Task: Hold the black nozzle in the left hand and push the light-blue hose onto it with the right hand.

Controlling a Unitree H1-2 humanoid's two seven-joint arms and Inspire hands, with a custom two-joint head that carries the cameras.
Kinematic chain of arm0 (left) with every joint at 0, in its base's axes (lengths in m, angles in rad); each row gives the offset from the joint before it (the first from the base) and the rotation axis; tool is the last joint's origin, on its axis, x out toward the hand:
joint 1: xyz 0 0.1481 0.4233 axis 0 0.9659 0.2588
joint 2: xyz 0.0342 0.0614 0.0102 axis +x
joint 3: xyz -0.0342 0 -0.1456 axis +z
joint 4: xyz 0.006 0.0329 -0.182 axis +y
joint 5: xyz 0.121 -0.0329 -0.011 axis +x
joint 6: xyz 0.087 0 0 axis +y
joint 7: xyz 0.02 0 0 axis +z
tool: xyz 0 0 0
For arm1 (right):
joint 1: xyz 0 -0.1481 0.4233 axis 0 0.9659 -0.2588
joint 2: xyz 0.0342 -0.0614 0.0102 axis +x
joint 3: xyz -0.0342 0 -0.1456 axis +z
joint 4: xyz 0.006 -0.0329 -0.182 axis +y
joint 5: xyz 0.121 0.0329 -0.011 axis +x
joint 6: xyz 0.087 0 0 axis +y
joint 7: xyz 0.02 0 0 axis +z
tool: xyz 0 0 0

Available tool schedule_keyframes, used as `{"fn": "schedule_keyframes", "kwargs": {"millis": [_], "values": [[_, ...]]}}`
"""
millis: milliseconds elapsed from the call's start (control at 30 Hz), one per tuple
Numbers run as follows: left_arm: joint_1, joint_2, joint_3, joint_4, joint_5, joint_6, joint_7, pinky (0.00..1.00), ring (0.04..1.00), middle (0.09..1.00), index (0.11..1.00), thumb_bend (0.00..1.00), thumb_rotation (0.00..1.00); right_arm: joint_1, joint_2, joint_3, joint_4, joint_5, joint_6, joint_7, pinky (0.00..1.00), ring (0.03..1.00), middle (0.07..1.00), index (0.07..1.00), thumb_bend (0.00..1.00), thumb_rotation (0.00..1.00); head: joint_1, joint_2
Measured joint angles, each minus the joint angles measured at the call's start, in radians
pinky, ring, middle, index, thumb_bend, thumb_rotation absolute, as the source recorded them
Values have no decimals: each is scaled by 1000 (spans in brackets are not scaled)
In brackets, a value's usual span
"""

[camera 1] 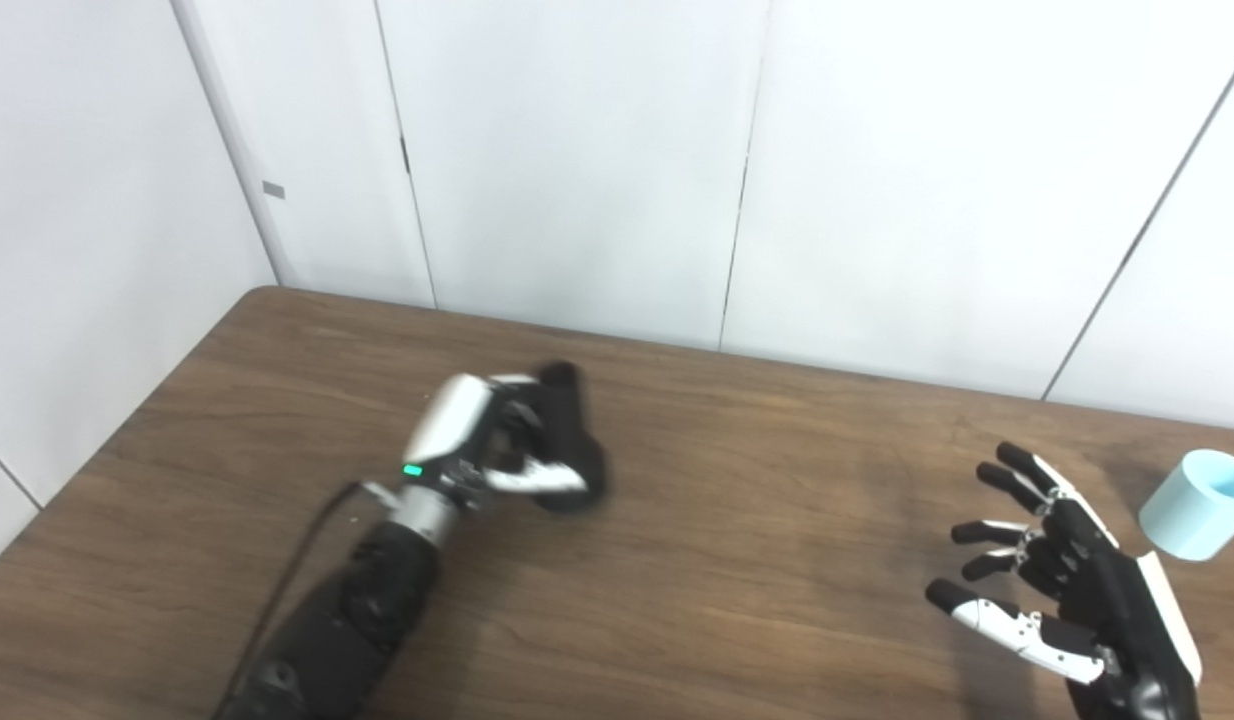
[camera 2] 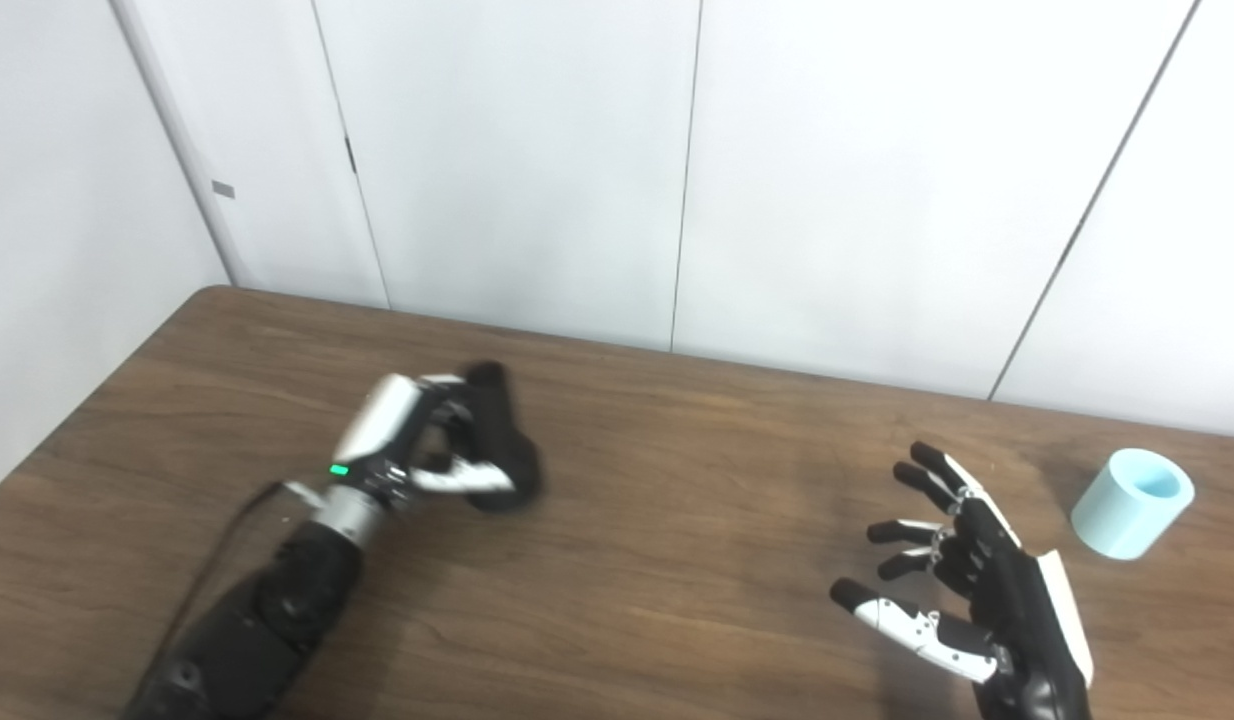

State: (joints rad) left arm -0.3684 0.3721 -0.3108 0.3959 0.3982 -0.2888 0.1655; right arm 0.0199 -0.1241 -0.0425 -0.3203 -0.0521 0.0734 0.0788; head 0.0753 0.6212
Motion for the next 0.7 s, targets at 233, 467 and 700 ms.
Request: {"fn": "schedule_keyframes", "kwargs": {"millis": [233,467,700], "values": [[-1,-84,-72,-33,53,-100,-84,286,375,440,523,500,0,-4,-16,-34,133,25,-129,-5,526,622,803,834,723,31,-89,26],[-35,-124,-135,12,82,-166,-118,261,363,436,523,497,0,-12,-16,-36,161,-4,-178,-26,499,607,798,829,739,112,-147,41],[-94,-127,-264,63,129,-193,-55,248,366,426,520,497,0,-30,-18,-44,194,-7,-221,-43,482,587,799,830,735,55,-169,51]]}}
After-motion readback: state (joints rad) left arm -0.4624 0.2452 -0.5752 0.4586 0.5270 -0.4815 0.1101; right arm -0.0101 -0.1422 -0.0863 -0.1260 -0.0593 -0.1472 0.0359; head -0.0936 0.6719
